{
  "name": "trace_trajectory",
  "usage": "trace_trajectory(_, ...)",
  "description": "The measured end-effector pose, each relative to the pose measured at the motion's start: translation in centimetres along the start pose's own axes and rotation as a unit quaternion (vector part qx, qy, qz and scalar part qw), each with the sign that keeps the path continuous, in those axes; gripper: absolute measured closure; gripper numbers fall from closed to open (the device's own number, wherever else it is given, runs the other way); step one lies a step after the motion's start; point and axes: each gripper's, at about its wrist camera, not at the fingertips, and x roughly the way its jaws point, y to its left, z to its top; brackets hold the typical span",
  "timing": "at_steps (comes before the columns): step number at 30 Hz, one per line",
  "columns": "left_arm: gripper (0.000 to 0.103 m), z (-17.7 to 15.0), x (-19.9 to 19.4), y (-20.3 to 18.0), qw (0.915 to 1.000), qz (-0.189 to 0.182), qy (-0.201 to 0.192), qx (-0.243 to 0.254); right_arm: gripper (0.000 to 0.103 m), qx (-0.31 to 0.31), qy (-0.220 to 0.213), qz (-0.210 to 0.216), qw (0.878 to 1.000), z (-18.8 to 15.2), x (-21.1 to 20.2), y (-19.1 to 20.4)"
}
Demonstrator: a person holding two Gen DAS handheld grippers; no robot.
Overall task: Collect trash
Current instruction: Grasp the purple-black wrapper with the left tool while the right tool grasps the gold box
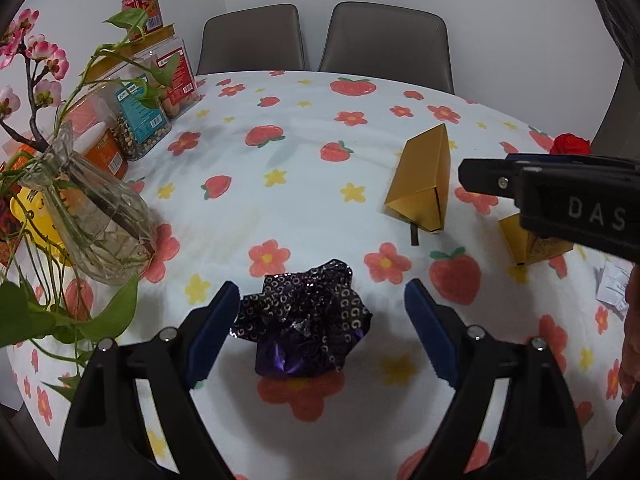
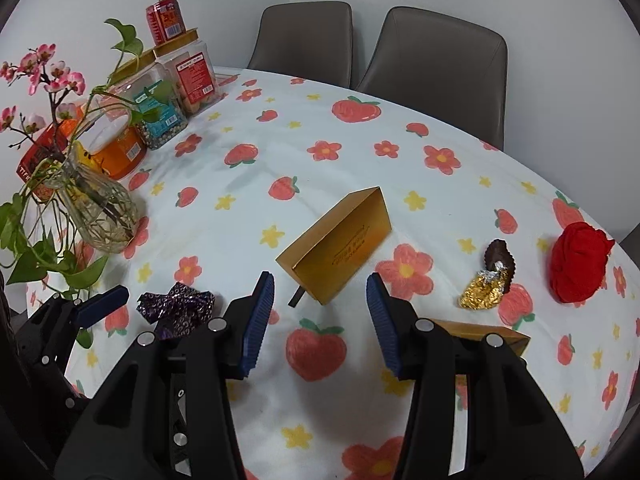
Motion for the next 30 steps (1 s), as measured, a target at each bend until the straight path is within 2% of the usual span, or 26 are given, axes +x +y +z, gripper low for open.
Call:
trace_trajectory(3, 0.020, -0.1, 1.8, 0.7, 0.9999, 0.011, 0.005, 0.003, 0.056, 0.006, 0.006, -0.001, 1.000, 0.5, 1.7, 0.2)
trace_trajectory(6, 0.035, 0.0, 3.0, 1.4, 0.9997, 0.018, 0.014, 0.003, 0.056, 0.012, 0.008, 0.001, 1.000, 0.8, 2.5, 0.3)
trace_trajectory(10, 0.044, 0.9, 4.3, 2.3, 0.9999, 0.012, 0.011, 0.005, 0.056, 0.008, 0.010, -0.001, 1.000, 0.9, 3.1, 0.5)
trace_trajectory(12, 0.054, 1.6, 4.6, 2.4, 0.9999, 0.008, 0.004, 0.008, 0.056, 0.010, 0.013, -0.001, 1.000, 1.0, 3.4, 0.6)
trace_trajectory(14, 0.078, 2.6, 4.8, 2.4, 0.9999, 0.003, -0.007, 0.012, 0.056, 0.014, 0.016, -0.003, 1.000, 1.1, 3.7, 0.5)
trace_trajectory(15, 0.084, 3.1, 4.8, 2.5, 0.9999, 0.000, -0.014, 0.011, 0.056, 0.016, 0.018, -0.004, 1.000, 1.1, 3.9, 0.5)
trace_trajectory(22, 0.089, 6.9, 4.7, 1.9, 0.9975, -0.028, -0.057, 0.031, 0.048, 0.033, 0.027, -0.016, 0.999, 1.5, 5.2, 0.5)
trace_trajectory(30, 0.091, 8.2, 4.9, 2.6, 0.9965, -0.045, -0.066, 0.025, 0.041, 0.057, 0.056, -0.020, 0.997, 1.3, 7.5, -0.2)
